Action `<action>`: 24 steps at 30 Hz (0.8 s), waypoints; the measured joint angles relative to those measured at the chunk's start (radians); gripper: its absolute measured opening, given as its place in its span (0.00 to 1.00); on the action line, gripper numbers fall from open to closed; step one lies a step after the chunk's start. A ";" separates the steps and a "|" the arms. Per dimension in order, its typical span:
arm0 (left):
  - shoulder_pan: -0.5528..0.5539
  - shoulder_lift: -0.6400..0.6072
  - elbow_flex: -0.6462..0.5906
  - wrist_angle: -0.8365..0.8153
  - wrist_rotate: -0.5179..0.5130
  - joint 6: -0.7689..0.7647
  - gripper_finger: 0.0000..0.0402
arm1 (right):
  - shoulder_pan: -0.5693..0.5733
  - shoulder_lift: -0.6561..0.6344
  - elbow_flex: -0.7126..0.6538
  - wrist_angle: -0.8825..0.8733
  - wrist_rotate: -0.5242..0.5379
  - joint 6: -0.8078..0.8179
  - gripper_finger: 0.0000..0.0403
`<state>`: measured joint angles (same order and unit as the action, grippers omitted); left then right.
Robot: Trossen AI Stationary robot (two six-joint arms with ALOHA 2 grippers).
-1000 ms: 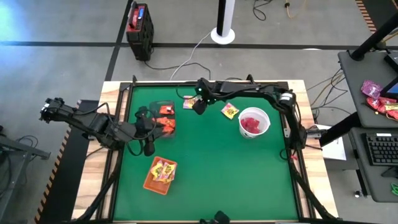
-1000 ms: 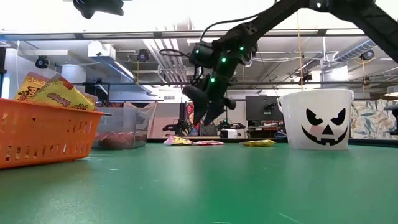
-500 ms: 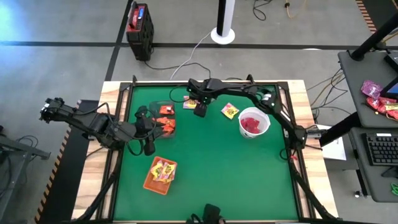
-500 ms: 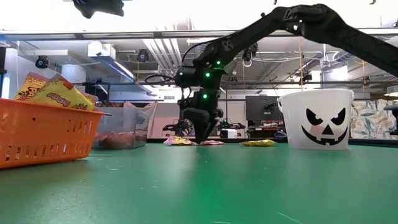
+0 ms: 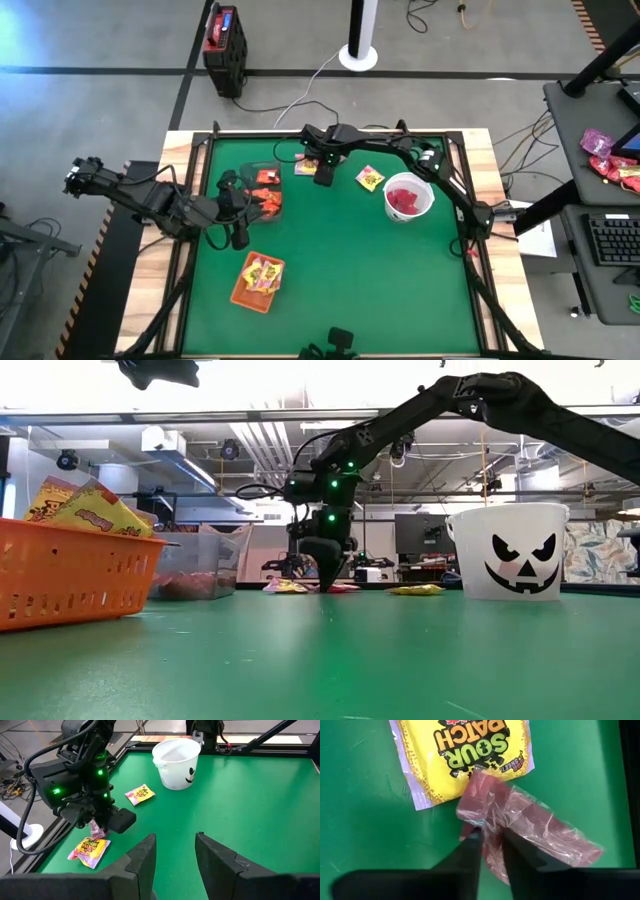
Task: Sort candy by brand, put in halloween buckets
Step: Put the red candy into the white bucket
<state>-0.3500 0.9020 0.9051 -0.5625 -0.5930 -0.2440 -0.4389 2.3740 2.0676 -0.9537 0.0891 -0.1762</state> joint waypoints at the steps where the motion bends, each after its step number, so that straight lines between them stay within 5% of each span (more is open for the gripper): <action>1: 0.000 0.000 0.000 0.000 0.000 0.000 0.30 | 0.000 -0.005 0.001 -0.003 -0.003 0.000 0.10; 13: 0.000 0.004 0.000 0.000 0.000 -0.005 0.30 | 0.033 -0.265 0.004 -0.212 -0.019 0.074 0.02; 24: 0.000 0.042 0.000 0.001 0.001 -0.008 0.30 | 0.146 -0.599 -0.024 -0.626 -0.021 0.390 0.02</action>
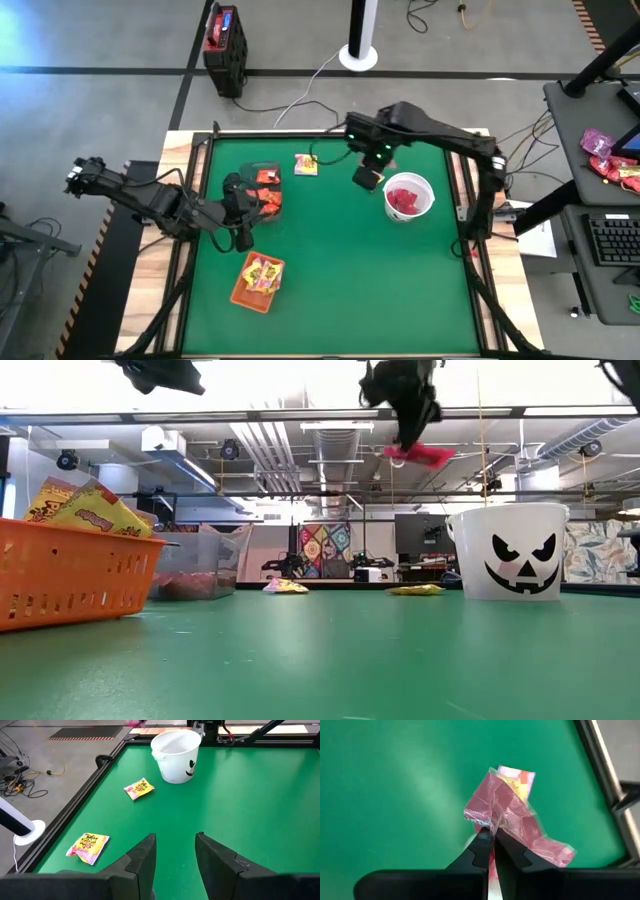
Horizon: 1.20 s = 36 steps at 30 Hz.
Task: Sort candy by brand, put in halloween buckets
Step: Put the red candy into the white bucket, then put the yellow candy into the orange bin
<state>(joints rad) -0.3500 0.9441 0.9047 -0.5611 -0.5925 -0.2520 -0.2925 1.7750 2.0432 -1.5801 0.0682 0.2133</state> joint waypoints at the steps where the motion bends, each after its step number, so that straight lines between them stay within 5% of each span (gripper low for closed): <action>1: 0.000 0.003 0.000 0.000 0.000 0.000 0.30 | 0.014 -0.029 -0.019 0.011 -0.004 0.029 0.02; 4: 0.000 0.008 0.000 0.002 0.000 0.000 0.30 | 0.047 -0.116 -0.095 0.008 -0.043 0.083 0.02; 10: 0.000 0.007 0.000 0.004 0.000 -0.011 0.30 | 0.075 -0.249 -0.347 0.031 0.038 0.226 0.02; 21: 0.000 0.009 0.000 0.009 0.000 -0.011 0.30 | 0.073 -0.406 -0.860 0.303 0.036 0.312 0.04; 29: 0.000 0.010 0.000 0.012 0.000 -0.011 0.30 | 0.072 -0.415 -0.950 0.341 0.044 0.350 0.24; 36: 0.000 0.010 0.000 0.027 0.000 -0.011 0.30 | 0.070 -0.418 -0.880 0.341 0.088 0.365 0.42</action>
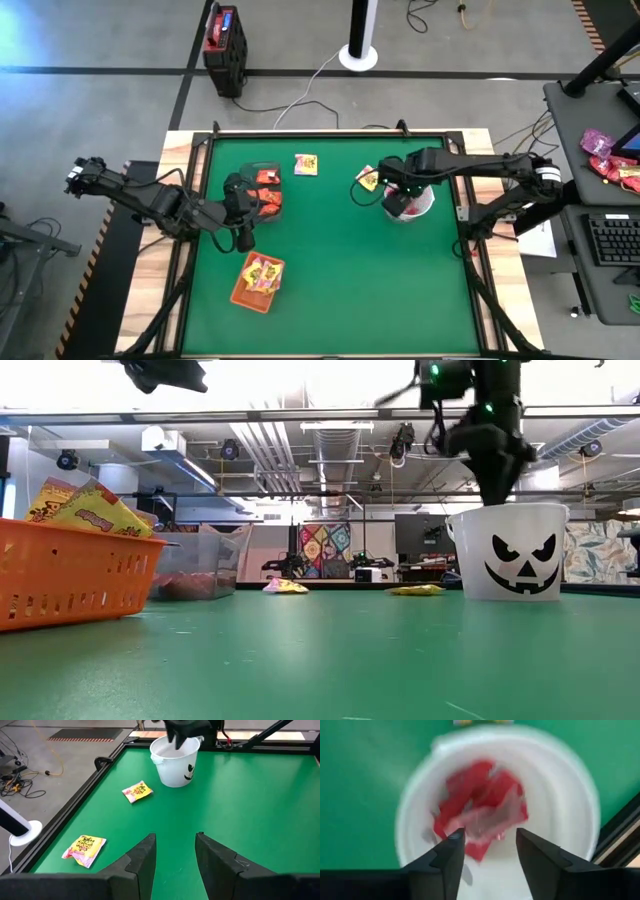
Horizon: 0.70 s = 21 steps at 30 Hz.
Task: Sort candy by brand, put in halloween buckets
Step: Put the yellow candy into the orange bin
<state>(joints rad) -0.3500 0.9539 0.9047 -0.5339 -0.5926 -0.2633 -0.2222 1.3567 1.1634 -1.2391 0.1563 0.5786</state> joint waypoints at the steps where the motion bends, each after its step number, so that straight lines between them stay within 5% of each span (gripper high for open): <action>1: 0.000 0.000 0.000 0.004 0.000 0.001 0.30 | 0.000 0.001 0.025 0.002 0.018 0.001 0.44; 11: 0.000 0.000 0.000 0.036 -0.001 0.035 0.30 | 0.000 0.159 0.285 0.202 0.100 -0.169 0.48; 21: 0.000 0.000 0.000 0.032 -0.002 0.056 0.30 | -0.033 0.530 0.566 0.052 0.152 -0.299 0.48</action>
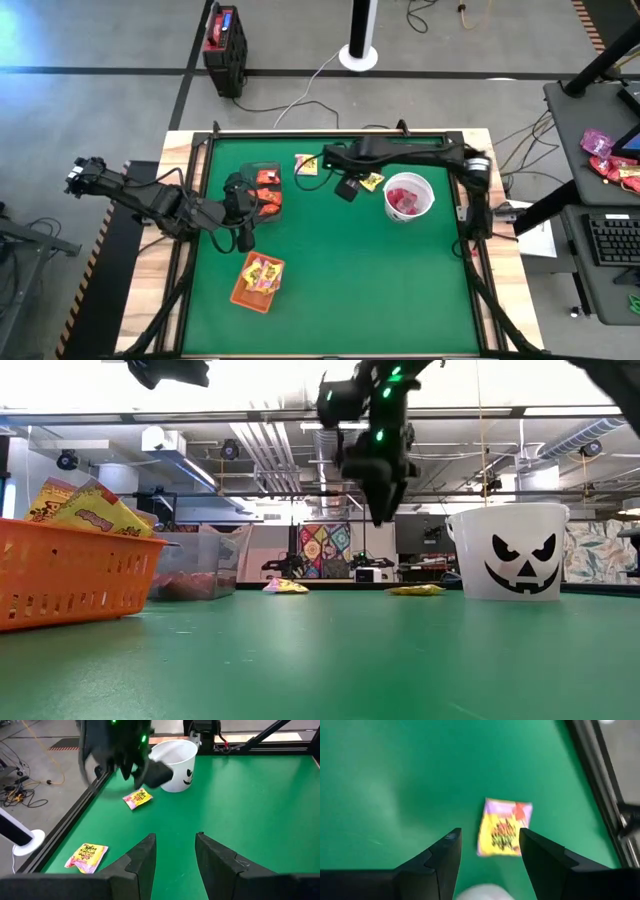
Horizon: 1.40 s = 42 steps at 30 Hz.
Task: Sort candy by brand, put in halloween buckets
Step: Put the yellow candy into the orange bin
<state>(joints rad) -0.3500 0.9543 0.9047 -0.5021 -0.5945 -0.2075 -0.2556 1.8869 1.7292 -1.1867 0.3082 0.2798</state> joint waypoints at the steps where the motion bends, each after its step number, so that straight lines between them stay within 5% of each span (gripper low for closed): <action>1: 0.000 0.000 0.000 -0.001 0.000 0.005 0.30 | -0.009 0.033 0.024 -0.039 0.000 0.003 0.48; 14: 0.000 0.000 0.000 -0.001 0.000 0.032 0.30 | -0.088 0.311 0.242 -0.225 -0.012 -0.085 0.48; 18: 0.000 0.000 0.000 -0.002 0.000 0.038 0.30 | -0.106 0.338 0.243 -0.239 -0.114 -0.094 0.49; 32: 0.000 0.000 -0.001 -0.001 0.000 0.039 0.30 | -0.127 0.350 0.153 -0.166 -0.114 -0.129 0.63; 37: 0.000 0.000 -0.002 0.000 0.000 0.038 0.30 | -0.131 0.345 0.092 -0.106 -0.135 -0.163 0.57; 42: 0.000 0.000 -0.002 0.002 -0.001 0.035 0.30 | -0.131 0.343 0.078 -0.081 -0.168 -0.187 0.40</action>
<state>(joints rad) -0.3500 0.9543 0.9028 -0.5003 -0.5953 -0.1726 -0.3865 2.2303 1.8076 -1.2679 0.1397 0.0928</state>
